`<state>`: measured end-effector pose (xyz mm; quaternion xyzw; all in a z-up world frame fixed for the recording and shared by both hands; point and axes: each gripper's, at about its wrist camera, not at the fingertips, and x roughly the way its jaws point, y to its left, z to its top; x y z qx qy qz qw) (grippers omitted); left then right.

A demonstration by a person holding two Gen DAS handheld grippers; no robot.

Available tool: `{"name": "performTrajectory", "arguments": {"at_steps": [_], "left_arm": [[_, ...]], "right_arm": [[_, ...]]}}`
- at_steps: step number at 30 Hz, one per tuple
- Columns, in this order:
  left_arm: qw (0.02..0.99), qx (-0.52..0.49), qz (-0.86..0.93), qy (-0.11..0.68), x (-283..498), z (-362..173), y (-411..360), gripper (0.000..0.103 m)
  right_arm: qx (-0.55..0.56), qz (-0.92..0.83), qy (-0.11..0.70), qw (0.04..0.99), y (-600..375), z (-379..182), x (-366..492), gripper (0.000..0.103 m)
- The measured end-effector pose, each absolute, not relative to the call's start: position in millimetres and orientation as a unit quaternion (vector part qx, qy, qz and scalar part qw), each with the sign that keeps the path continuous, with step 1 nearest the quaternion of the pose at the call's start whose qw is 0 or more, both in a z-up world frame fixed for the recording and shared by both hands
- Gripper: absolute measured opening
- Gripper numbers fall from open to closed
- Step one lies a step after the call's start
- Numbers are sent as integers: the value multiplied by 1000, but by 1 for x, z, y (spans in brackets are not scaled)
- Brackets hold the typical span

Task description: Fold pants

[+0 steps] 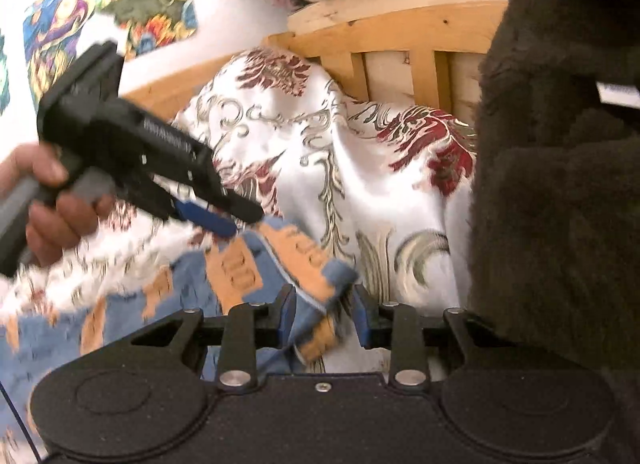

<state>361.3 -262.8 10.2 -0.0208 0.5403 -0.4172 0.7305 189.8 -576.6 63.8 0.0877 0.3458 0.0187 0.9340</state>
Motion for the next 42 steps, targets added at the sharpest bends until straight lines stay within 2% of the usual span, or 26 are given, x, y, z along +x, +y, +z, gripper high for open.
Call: {"name": "performTrajectory", "arguments": {"at_steps": [2,4,6,8,14,17,20,23,25,28,31,35,37,39,42], "left_arm": [[717,-33,-422,554,367,2,-267,45],[714,-24,-420,559,370,-3,-274,37],[724,-8,-415,551,367,-3,-276,16],[731,3,-416,541,366,0,-277,10],[737,59,-456,496,351,25,-287,7],[725,106,-486,477,341,38,-300,7],[705,159,-490,488,335,33,-318,10],[704,188,-472,495,336,23,-327,13],[710,177,-473,490,339,24,-323,15],[721,167,-466,486,346,28,-316,24],[728,162,-460,482,354,30,-308,29],[721,151,-458,498,364,19,-312,30],[714,143,-467,502,360,14,-311,34],[705,138,-473,510,361,11,-311,43],[706,135,-476,507,363,11,-309,45]], "right_arm": [[87,15,349,933,-576,60,199,32],[81,12,351,933,-575,56,204,26],[79,10,349,934,-575,55,206,11],[80,13,350,933,-575,54,206,6],[112,35,325,939,-579,82,177,5],[105,49,345,931,-575,80,162,8],[91,47,408,907,-570,60,170,23],[65,41,392,917,-569,65,169,34],[33,28,386,921,-567,68,171,32],[-10,18,390,921,-563,64,173,27],[-67,10,381,922,-557,62,173,18],[-136,20,381,914,-552,59,174,17],[-175,34,391,903,-546,54,175,18],[-196,49,395,896,-544,53,175,18],[-210,58,393,894,-544,51,175,20]]}}
